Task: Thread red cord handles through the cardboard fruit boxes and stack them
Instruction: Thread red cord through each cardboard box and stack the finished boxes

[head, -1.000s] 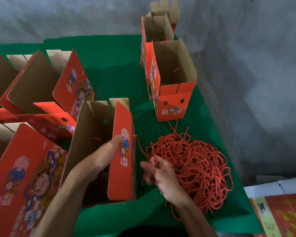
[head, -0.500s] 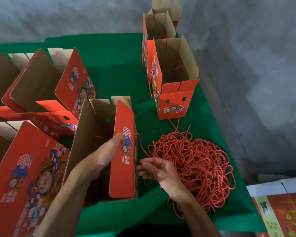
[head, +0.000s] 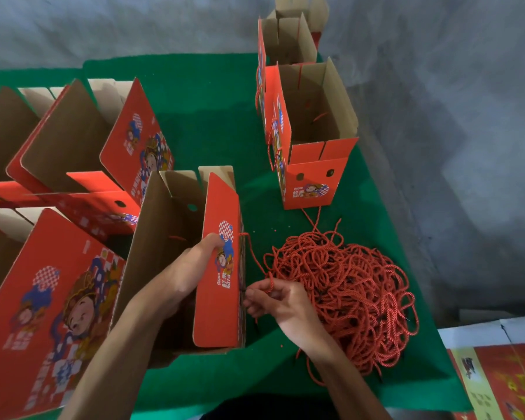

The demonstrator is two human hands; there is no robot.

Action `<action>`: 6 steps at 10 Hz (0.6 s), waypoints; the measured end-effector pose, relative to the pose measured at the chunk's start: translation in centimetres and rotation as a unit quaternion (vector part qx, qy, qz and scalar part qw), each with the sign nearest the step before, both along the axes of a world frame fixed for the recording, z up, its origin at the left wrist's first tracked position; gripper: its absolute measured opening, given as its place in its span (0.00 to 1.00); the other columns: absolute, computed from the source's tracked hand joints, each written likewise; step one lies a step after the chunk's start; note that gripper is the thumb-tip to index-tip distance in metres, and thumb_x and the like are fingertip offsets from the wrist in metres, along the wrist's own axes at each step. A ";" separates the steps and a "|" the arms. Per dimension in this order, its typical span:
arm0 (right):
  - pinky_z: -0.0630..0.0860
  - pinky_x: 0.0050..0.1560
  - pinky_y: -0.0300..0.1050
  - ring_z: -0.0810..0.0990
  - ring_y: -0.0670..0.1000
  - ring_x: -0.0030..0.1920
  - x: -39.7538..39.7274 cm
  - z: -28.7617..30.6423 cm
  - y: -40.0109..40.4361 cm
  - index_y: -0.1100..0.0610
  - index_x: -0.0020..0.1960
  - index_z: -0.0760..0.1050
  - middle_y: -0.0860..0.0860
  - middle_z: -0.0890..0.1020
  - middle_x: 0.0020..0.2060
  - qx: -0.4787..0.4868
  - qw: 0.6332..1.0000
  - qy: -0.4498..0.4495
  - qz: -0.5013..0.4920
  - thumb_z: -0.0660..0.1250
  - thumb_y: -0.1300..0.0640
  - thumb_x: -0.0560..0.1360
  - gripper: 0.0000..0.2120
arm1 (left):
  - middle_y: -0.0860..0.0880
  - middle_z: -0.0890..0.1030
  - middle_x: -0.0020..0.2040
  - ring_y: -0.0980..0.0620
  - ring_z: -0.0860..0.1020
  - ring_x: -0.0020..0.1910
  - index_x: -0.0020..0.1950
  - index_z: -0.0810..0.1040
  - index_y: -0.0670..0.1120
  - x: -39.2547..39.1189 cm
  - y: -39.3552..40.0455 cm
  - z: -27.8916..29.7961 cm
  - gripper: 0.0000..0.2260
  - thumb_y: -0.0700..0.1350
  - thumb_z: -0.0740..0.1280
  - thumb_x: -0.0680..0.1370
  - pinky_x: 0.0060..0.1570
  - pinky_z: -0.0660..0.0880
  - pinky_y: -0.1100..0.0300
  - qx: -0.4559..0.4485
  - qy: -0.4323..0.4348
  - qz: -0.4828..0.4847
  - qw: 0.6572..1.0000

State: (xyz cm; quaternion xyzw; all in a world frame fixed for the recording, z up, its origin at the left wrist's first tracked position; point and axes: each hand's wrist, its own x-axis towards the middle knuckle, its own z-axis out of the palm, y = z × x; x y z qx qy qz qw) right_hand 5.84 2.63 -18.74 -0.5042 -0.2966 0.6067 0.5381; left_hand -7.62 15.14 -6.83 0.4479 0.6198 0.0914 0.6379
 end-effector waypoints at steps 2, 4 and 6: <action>0.81 0.44 0.46 0.82 0.56 0.40 -0.4 0.6 0.0 0.71 0.51 0.81 0.60 0.85 0.40 0.000 0.999 -0.049 -0.002 0.71 0.65 0.79 0.08 | 0.49 0.87 0.52 0.47 0.86 0.52 0.61 0.78 0.57 -2.8 -1.0 0.4 0.31 0.77 0.55 0.74 0.49 0.82 0.49 0.009 -0.032 -0.073 0.997; 0.79 0.38 0.43 0.81 0.55 0.34 -0.5 0.1 0.3 0.62 0.45 0.83 0.59 0.86 0.37 0.011 0.995 -0.093 0.021 0.72 0.52 0.80 0.13 | 0.37 0.86 0.48 0.41 0.86 0.47 0.54 0.84 0.40 -3.4 -1.7 0.7 0.37 0.70 0.52 0.80 0.44 0.84 0.45 -0.062 -0.002 -0.111 0.992; 0.79 0.34 0.45 0.83 0.53 0.32 -1.7 -1.1 1.0 0.50 0.42 0.81 0.54 0.84 0.33 0.003 0.981 -0.193 0.022 0.65 0.27 0.75 0.26 | 0.35 0.83 0.56 0.37 0.81 0.58 0.59 0.79 0.33 -1.6 -4.0 0.6 0.11 0.39 0.62 0.83 0.60 0.77 0.44 0.110 0.173 -0.277 0.939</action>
